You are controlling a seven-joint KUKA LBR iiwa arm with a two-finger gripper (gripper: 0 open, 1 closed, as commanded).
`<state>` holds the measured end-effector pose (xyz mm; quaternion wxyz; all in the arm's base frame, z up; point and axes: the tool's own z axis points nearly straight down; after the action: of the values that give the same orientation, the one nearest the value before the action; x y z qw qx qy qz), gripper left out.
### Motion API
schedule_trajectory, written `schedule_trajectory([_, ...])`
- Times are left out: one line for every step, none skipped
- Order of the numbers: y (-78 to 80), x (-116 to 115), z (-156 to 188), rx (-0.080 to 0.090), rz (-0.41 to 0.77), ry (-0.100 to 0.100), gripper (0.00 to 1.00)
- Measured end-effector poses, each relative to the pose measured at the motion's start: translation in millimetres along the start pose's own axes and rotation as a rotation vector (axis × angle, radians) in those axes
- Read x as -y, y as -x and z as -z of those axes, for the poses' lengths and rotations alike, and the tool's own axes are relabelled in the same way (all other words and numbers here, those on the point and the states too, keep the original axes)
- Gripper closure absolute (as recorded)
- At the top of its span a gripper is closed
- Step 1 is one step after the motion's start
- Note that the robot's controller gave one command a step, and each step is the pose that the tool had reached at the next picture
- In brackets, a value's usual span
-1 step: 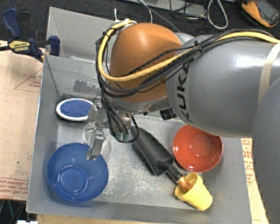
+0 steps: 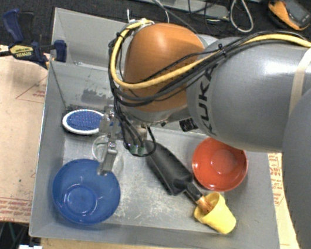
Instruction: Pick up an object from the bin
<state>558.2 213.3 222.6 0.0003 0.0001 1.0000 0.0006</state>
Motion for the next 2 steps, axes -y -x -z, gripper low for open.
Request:
schedule_trajectory([92.6, -20, -142, 0.013, -0.001, 0.007, 0.00])
schedule_trajectory([79.0, -16, -126, 0.010, 0.006, 0.006, 0.00])
